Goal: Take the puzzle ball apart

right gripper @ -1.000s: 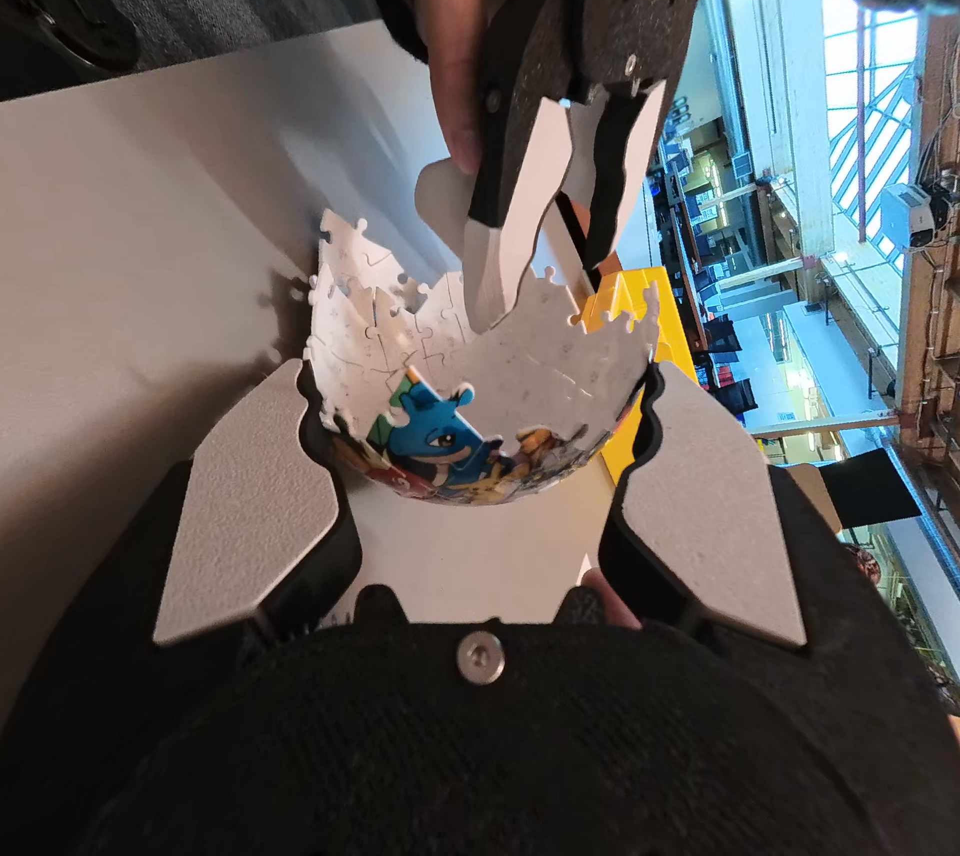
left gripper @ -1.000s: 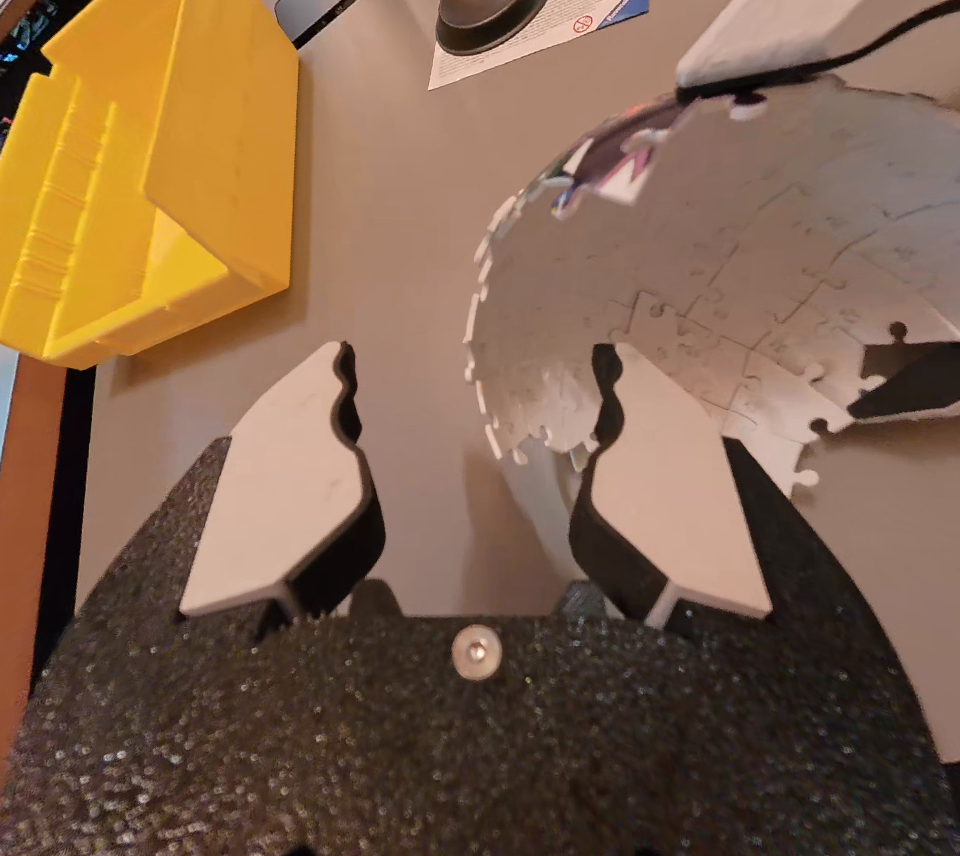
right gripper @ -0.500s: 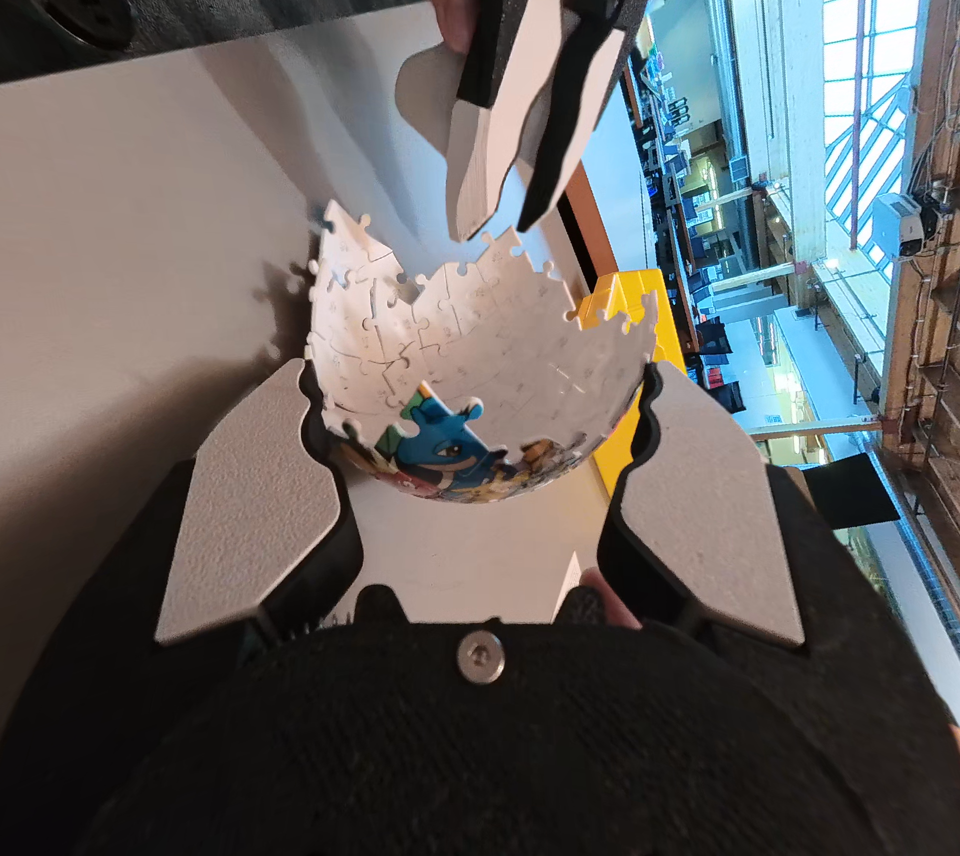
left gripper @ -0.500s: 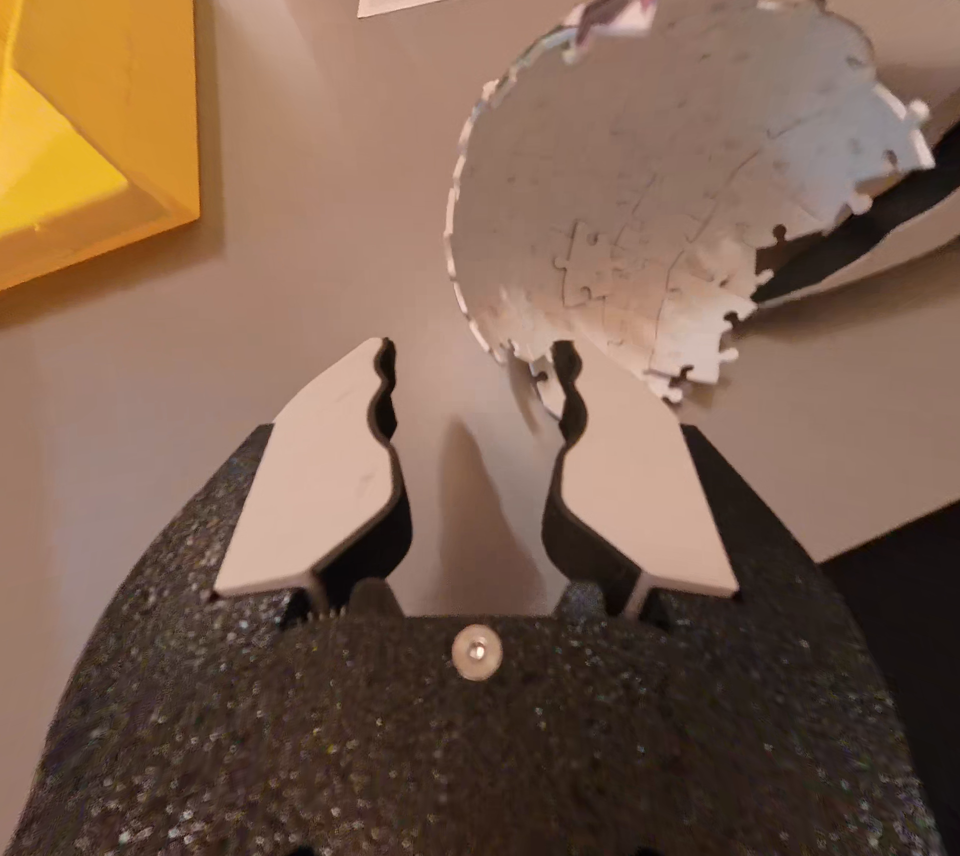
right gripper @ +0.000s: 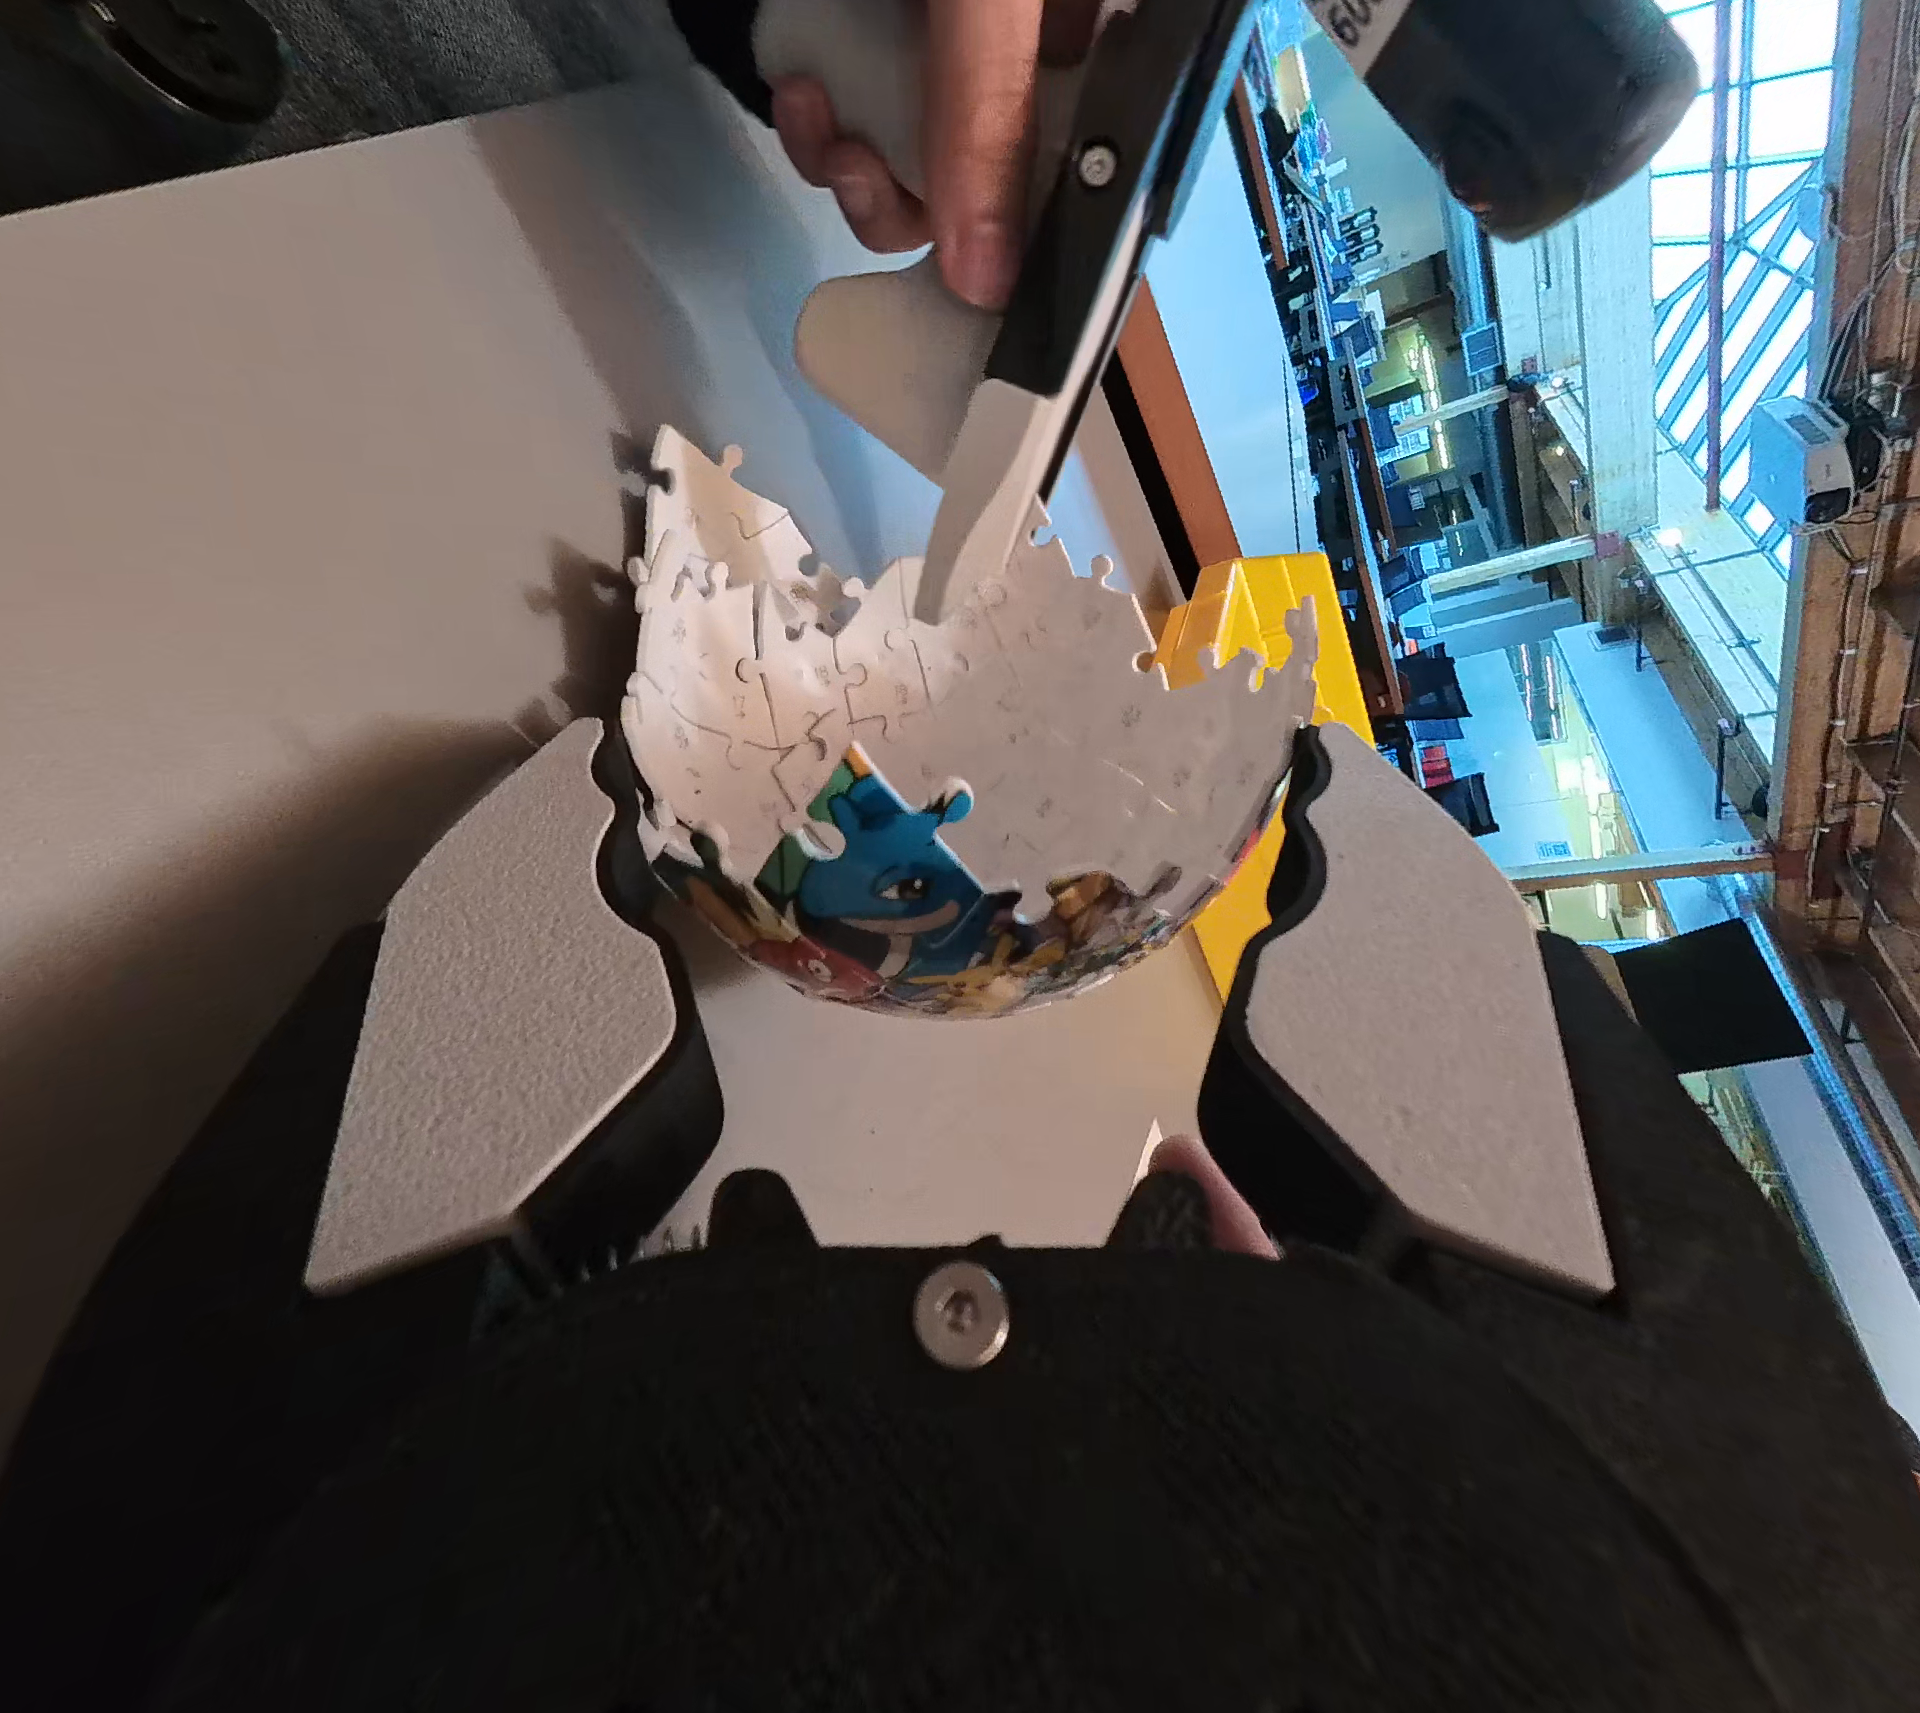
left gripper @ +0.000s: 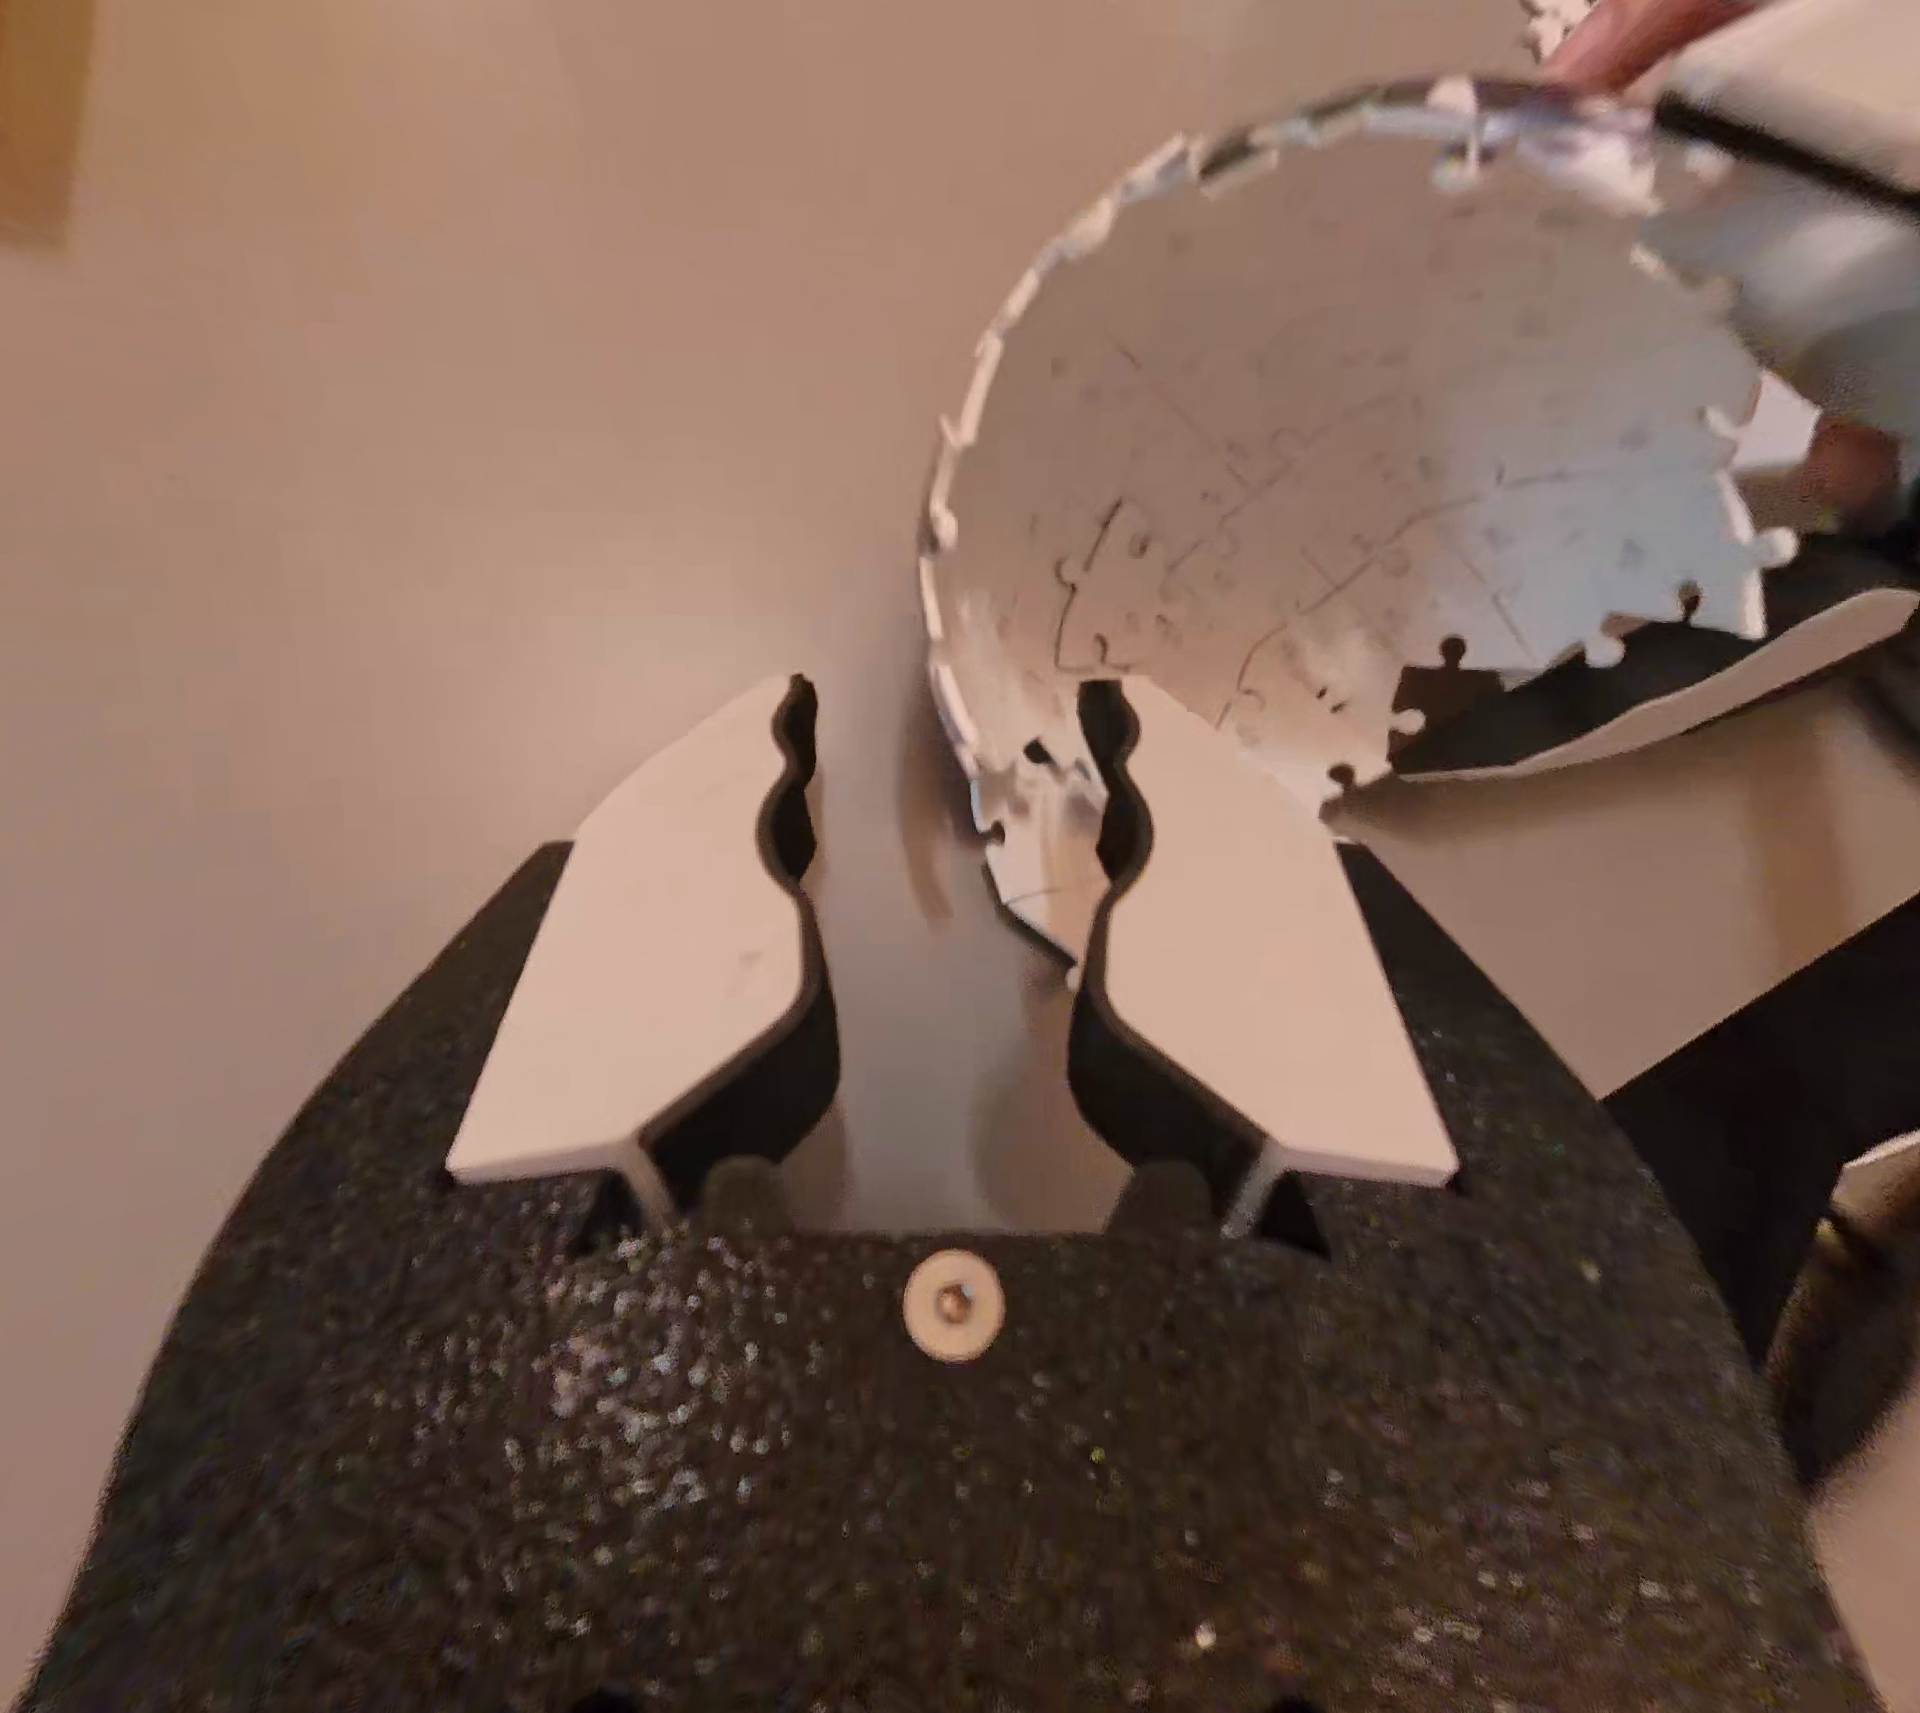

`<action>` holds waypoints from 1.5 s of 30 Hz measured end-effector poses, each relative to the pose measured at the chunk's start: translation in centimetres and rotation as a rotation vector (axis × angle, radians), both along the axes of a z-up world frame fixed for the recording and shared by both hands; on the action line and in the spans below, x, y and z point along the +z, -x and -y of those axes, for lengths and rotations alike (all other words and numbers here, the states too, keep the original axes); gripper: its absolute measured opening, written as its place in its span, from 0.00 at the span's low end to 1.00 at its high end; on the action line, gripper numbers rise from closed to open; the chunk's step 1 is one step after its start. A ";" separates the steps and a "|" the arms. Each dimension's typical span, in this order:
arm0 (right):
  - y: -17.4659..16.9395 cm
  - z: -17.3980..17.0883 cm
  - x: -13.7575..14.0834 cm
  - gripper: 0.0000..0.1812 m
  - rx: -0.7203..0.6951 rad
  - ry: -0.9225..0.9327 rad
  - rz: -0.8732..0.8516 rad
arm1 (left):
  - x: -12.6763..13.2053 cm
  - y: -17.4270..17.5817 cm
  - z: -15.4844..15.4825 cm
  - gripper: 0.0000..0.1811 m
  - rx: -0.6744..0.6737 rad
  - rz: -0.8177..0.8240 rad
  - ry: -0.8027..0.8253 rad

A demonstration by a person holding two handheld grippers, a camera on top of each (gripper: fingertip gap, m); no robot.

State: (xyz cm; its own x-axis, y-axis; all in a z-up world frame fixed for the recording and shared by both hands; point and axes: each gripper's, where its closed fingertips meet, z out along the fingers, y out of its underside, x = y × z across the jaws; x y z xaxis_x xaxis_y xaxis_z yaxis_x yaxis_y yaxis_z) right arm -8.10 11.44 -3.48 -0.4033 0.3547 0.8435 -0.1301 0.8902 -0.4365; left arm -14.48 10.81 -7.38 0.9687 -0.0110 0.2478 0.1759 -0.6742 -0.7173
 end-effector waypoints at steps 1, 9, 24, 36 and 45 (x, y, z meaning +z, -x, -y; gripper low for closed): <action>0.0 0.0 0.0 0.65 0.000 -0.001 0.000 | 0.2 0.0 -0.2 0.30 -0.006 0.006 0.001; -0.1 0.2 -0.2 0.66 0.009 -0.014 0.002 | 2.0 0.6 -2.4 0.27 -0.115 -0.183 0.003; -0.1 -0.3 0.0 0.67 -0.005 0.064 0.012 | 1.5 0.4 -4.4 0.03 -0.220 -0.211 0.030; -3.6 -4.7 0.3 0.69 -0.083 0.285 0.002 | 2.2 -2.6 -8.7 0.02 -0.258 -0.153 -0.187; -6.3 -8.1 -0.7 0.69 -0.120 0.247 -0.068 | 4.3 -7.3 -13.5 0.02 -0.412 -0.228 -0.455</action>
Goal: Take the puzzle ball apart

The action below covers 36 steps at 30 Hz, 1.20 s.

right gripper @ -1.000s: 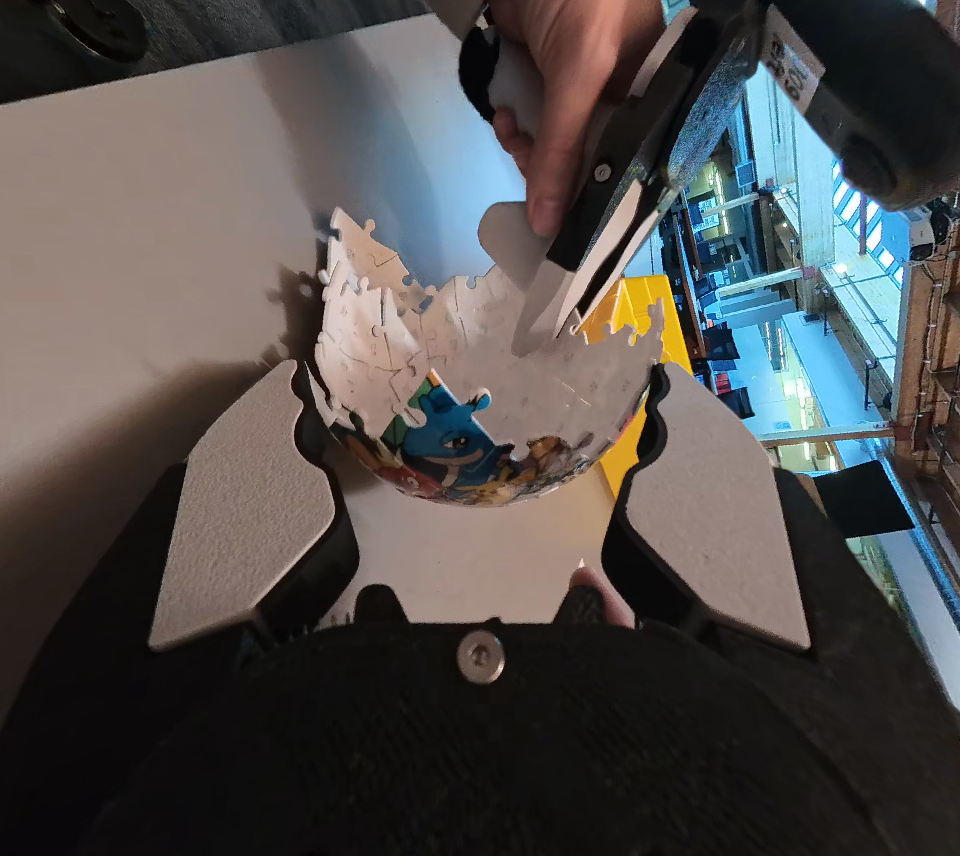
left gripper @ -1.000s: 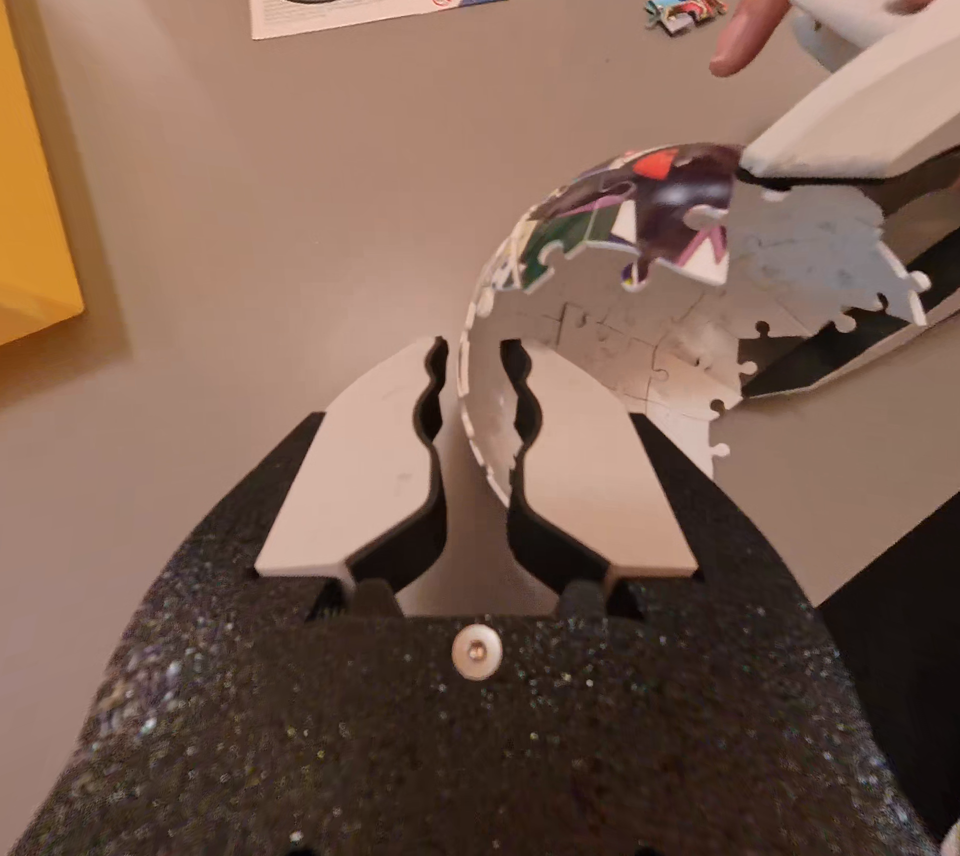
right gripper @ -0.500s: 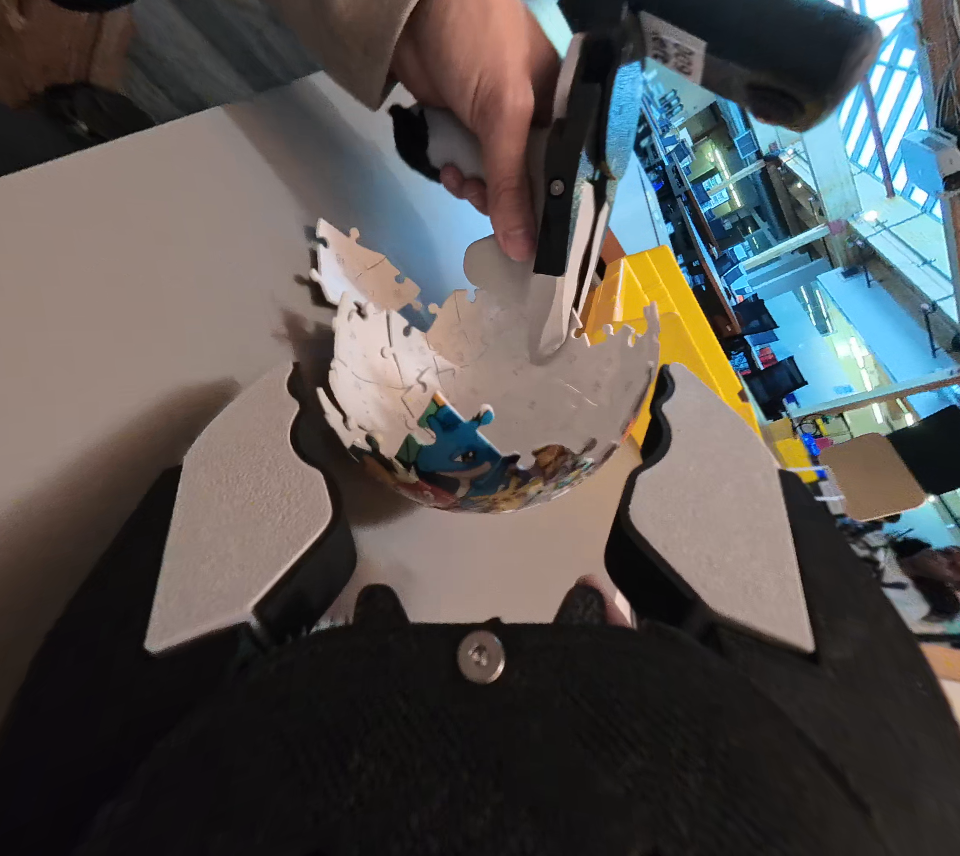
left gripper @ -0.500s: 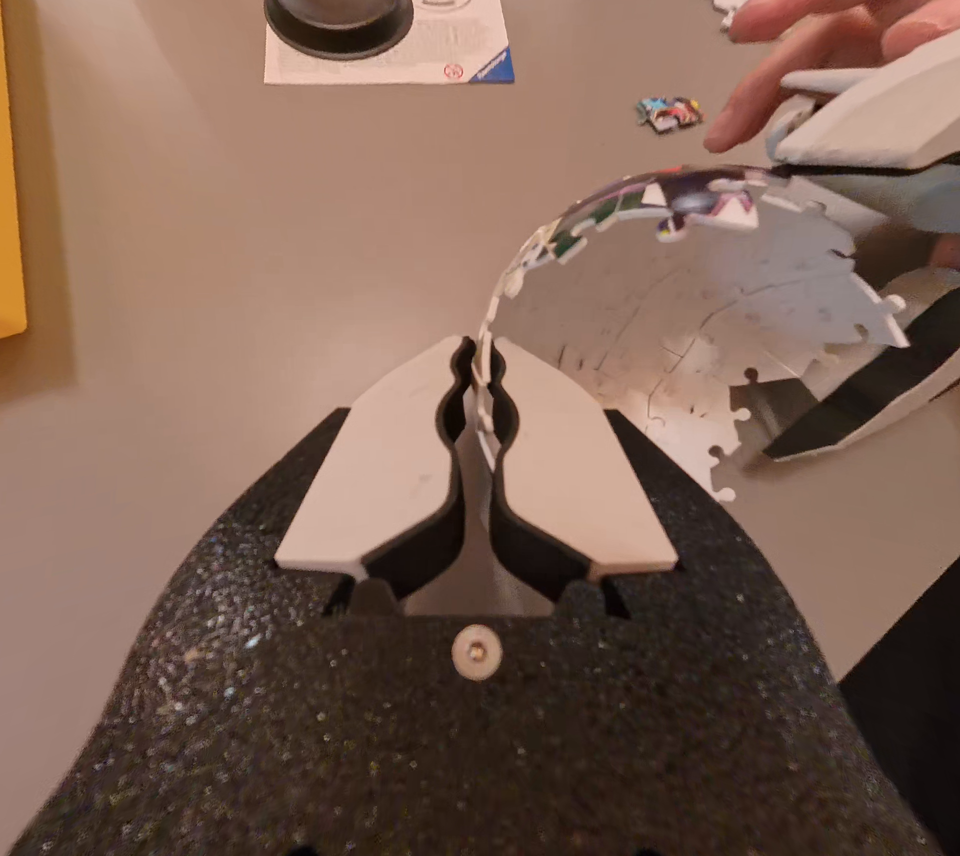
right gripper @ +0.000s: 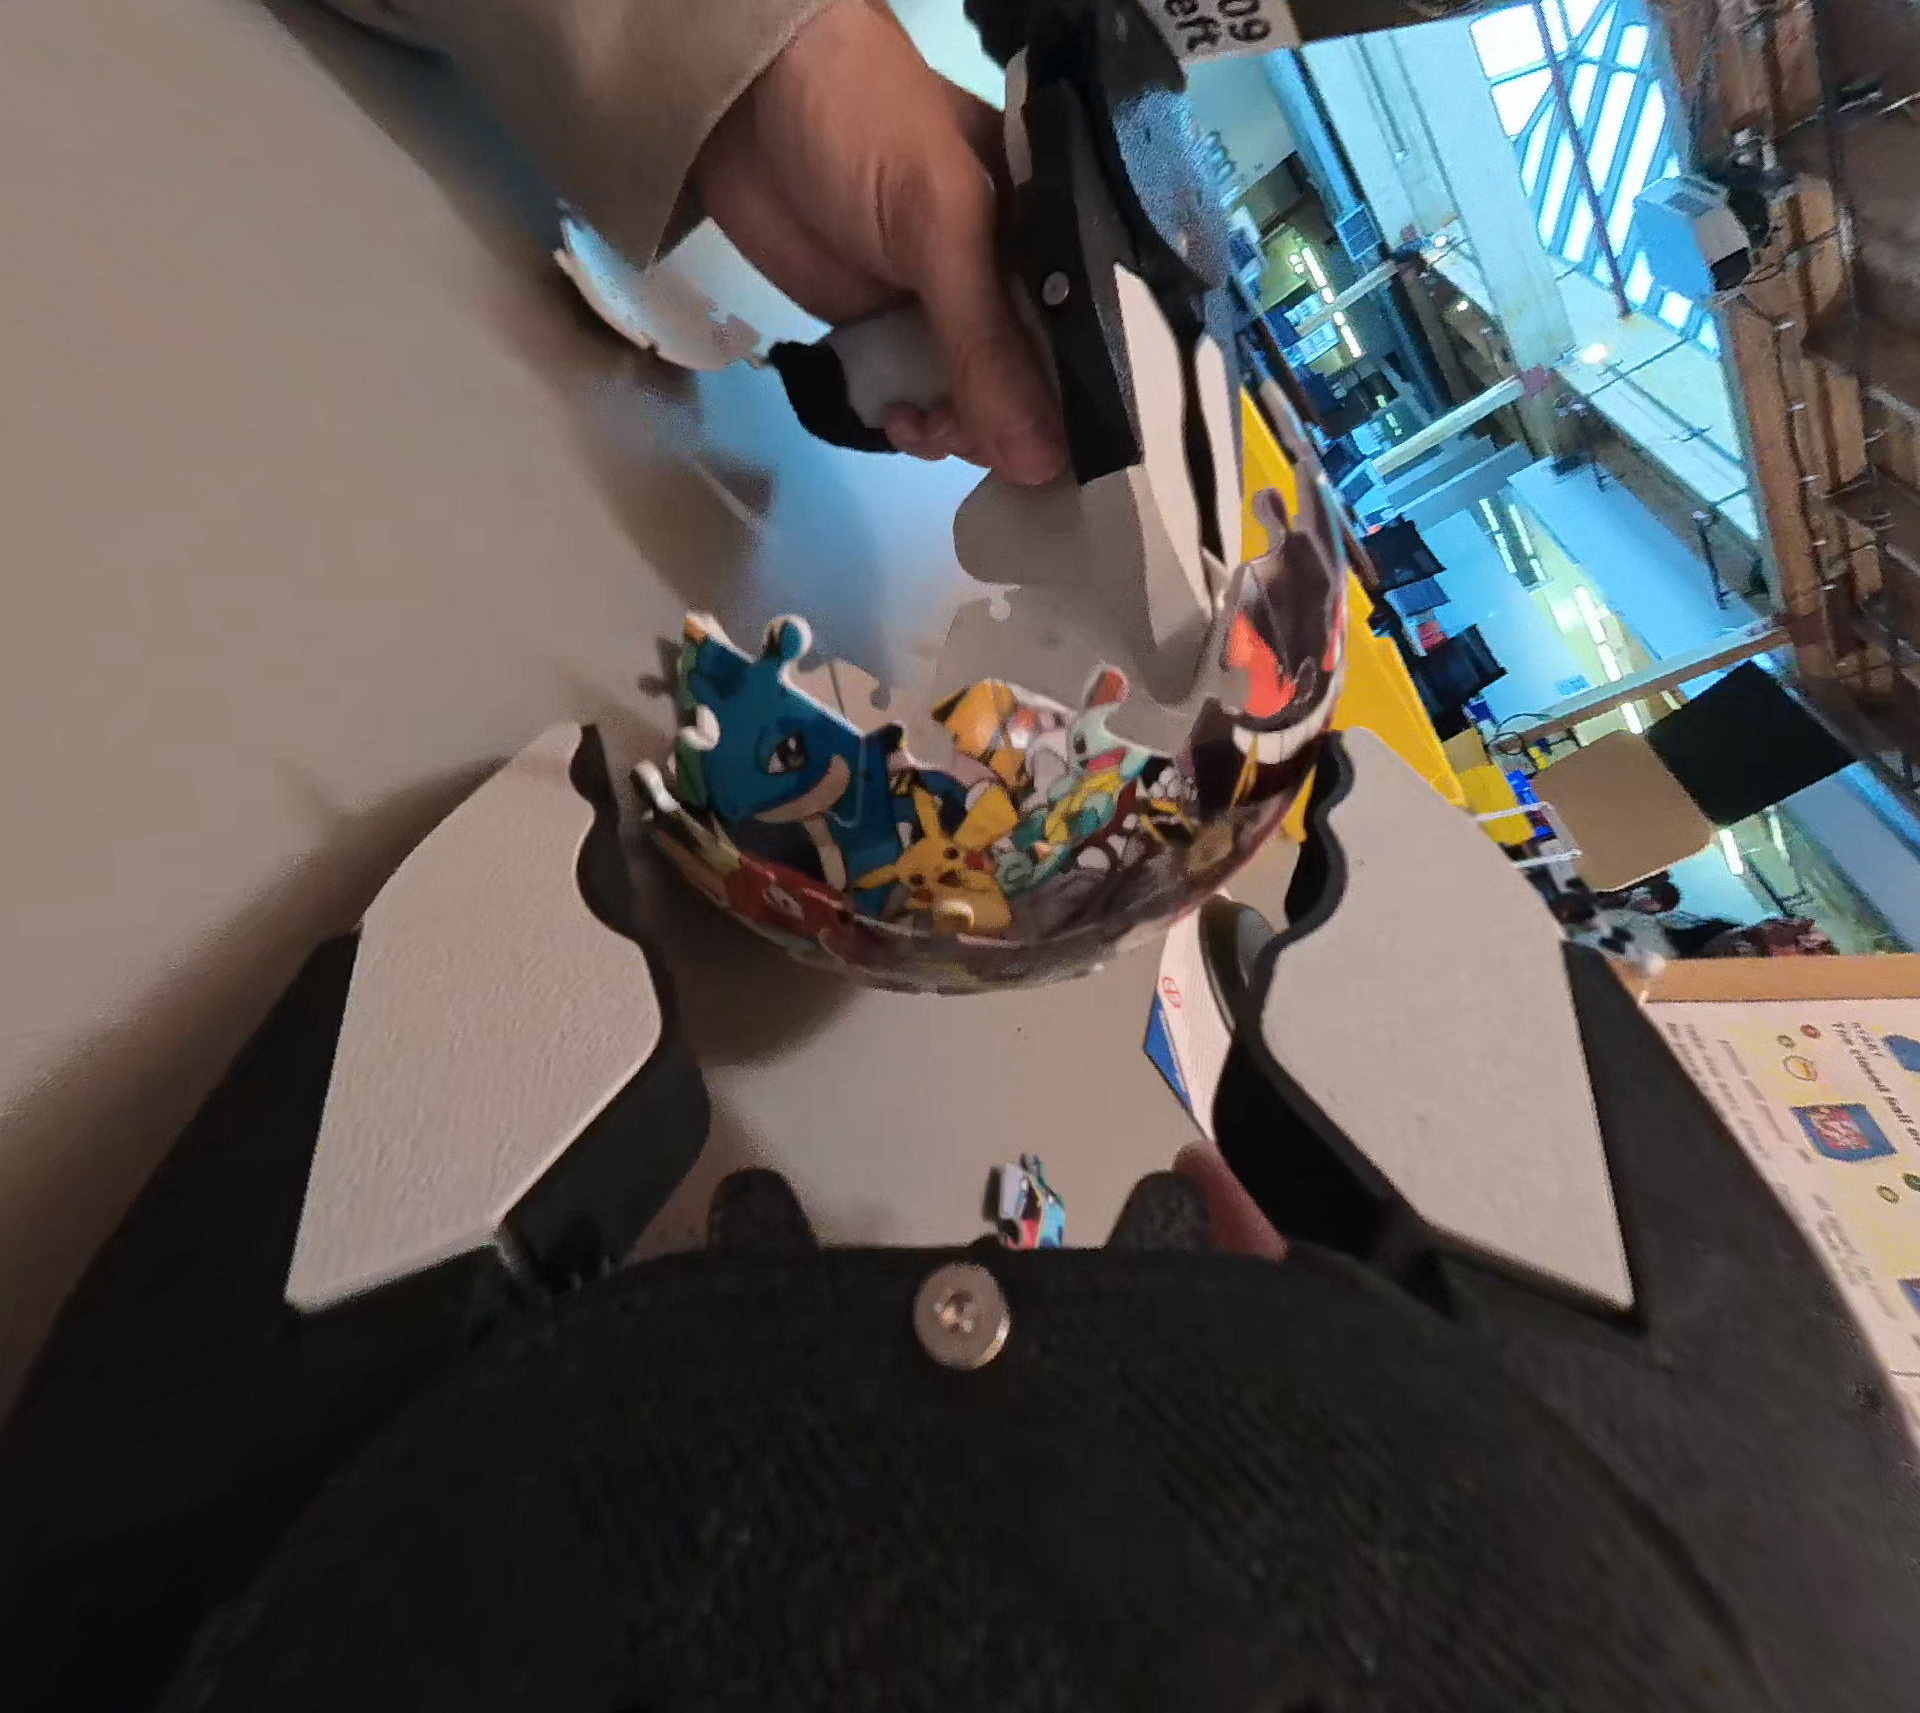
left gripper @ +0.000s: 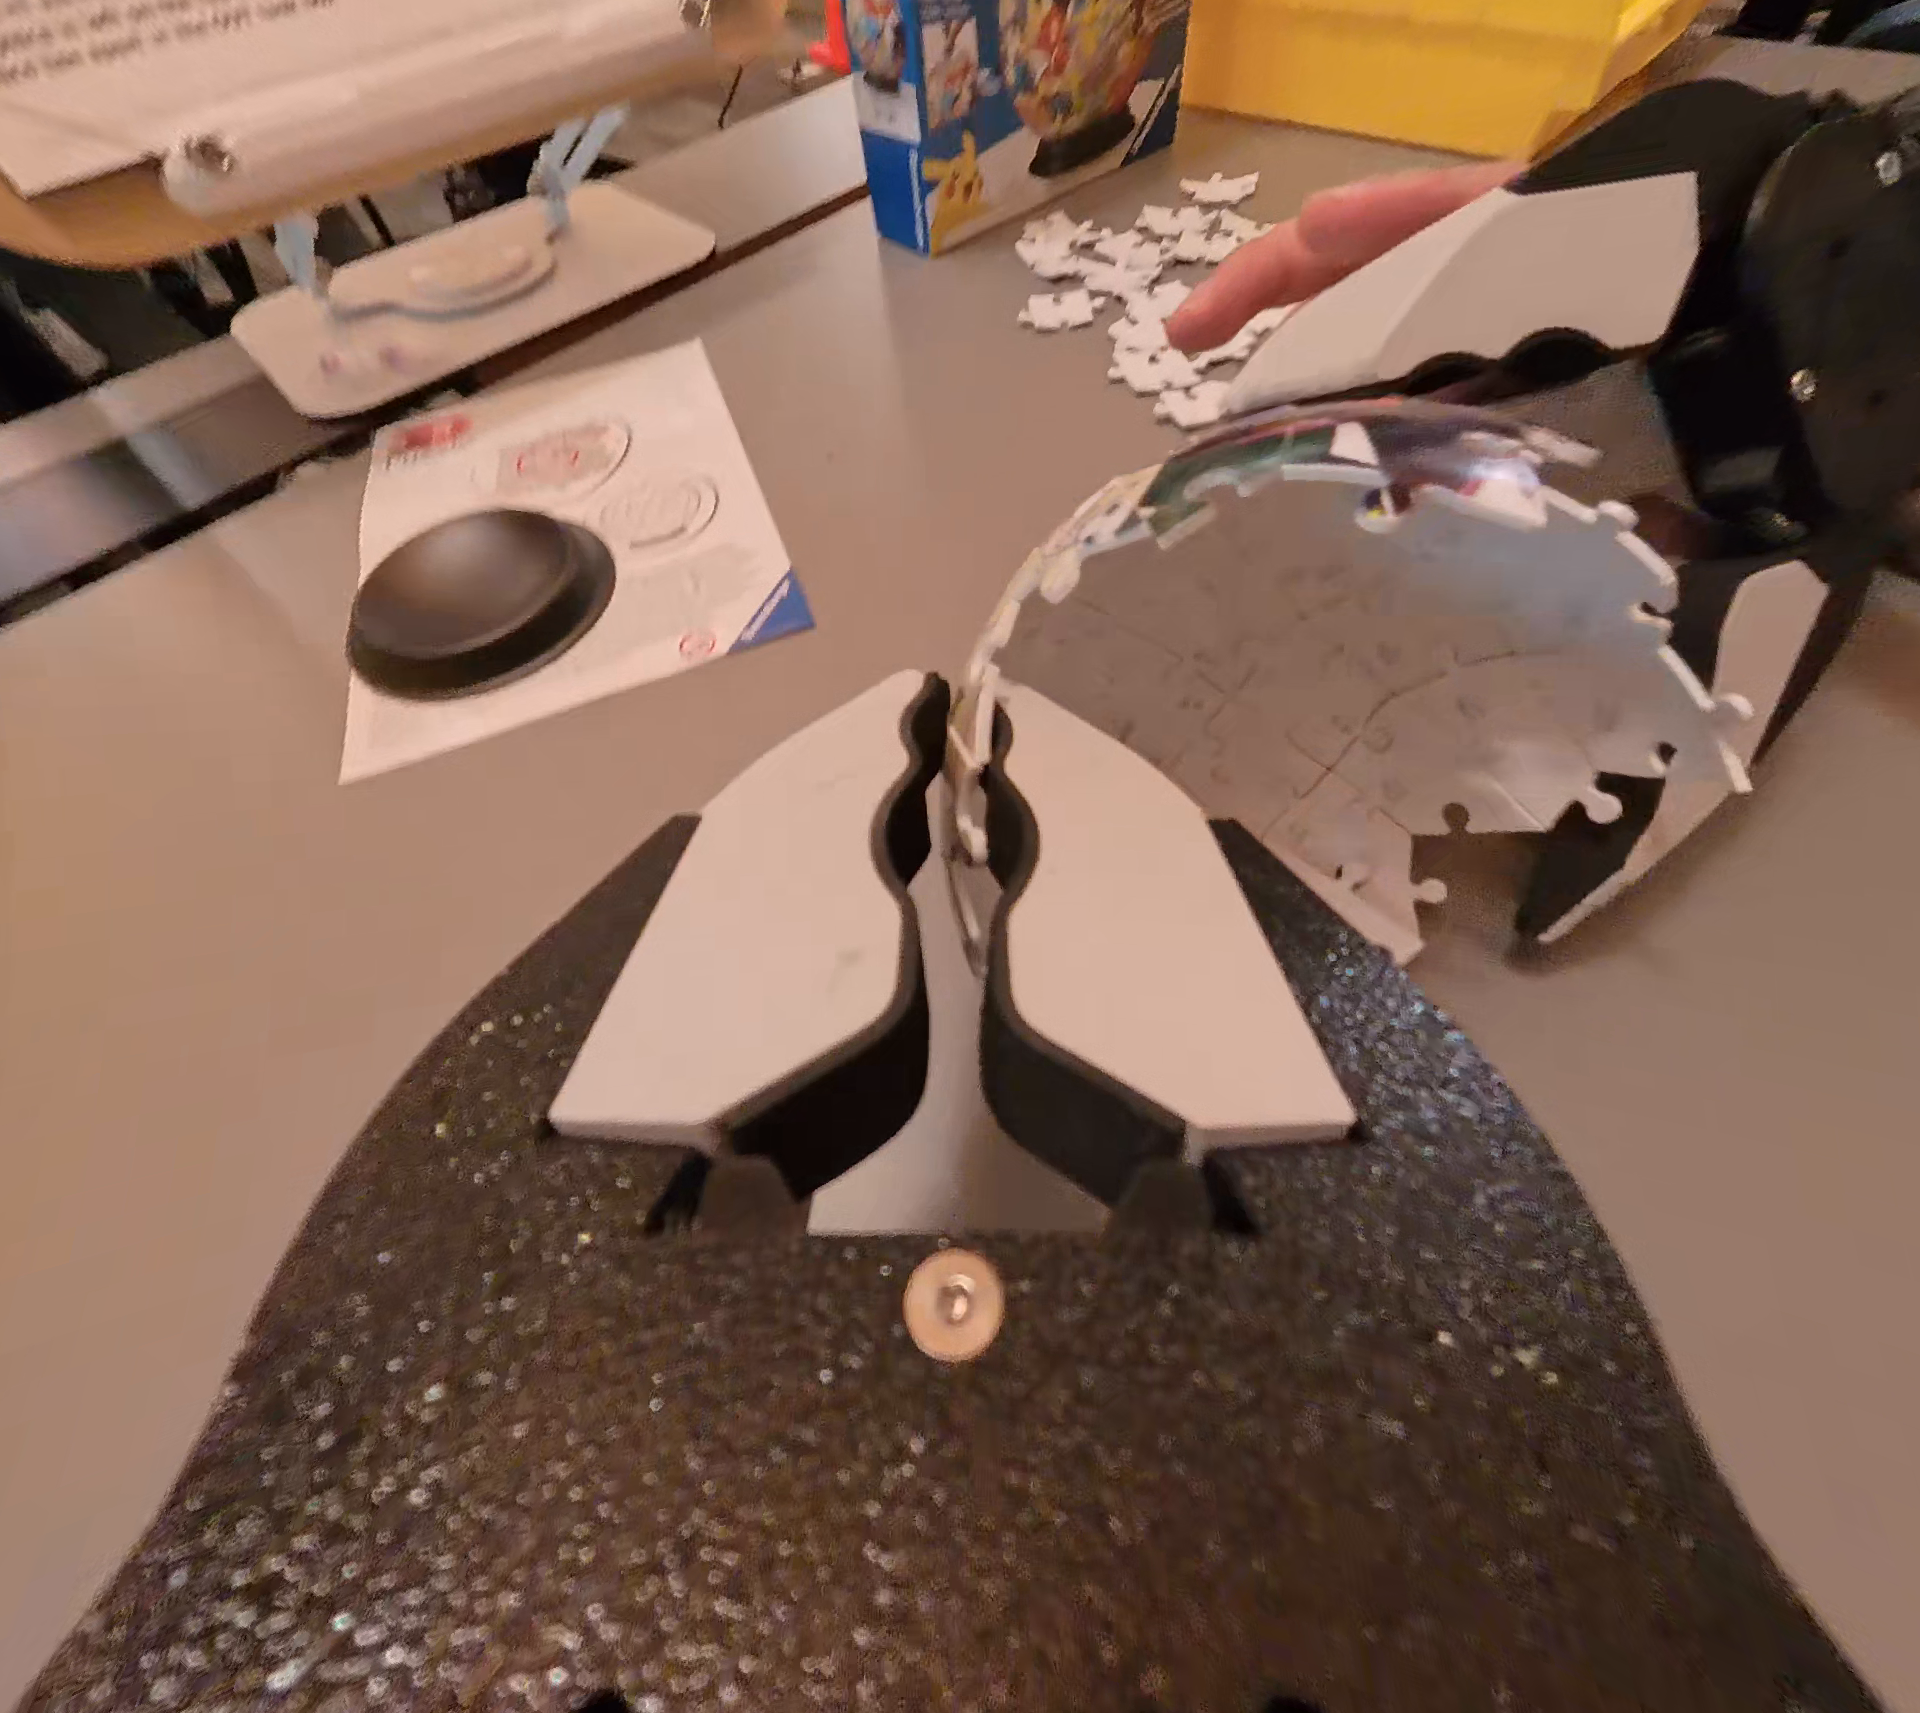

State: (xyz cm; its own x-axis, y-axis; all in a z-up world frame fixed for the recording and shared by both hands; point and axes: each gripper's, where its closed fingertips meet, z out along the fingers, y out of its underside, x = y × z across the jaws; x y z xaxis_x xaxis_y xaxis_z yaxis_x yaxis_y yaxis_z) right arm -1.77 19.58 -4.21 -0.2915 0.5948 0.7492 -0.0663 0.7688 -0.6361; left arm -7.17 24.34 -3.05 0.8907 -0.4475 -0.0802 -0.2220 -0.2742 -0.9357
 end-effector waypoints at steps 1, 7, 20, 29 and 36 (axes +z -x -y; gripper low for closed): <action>0.0 -0.1 0.1 0.70 -0.002 -0.002 -0.009 | 0.2 -0.3 -0.3 0.02 -0.007 0.001 -0.023; -0.2 -1.0 0.3 0.67 -0.017 -0.018 -0.067 | 0.4 -0.9 -1.3 0.02 -0.003 0.037 -0.063; -0.3 0.4 0.2 0.65 -0.034 -0.264 -0.149 | 0.0 -0.6 -1.0 0.21 0.011 -0.025 -0.025; -0.3 0.4 0.3 0.65 -0.052 -0.280 -0.155 | -3.3 0.3 2.2 0.48 0.255 0.084 0.365; -0.3 0.3 0.2 0.65 -0.063 -0.294 -0.159 | -6.6 0.0 1.7 0.53 0.458 -0.048 0.512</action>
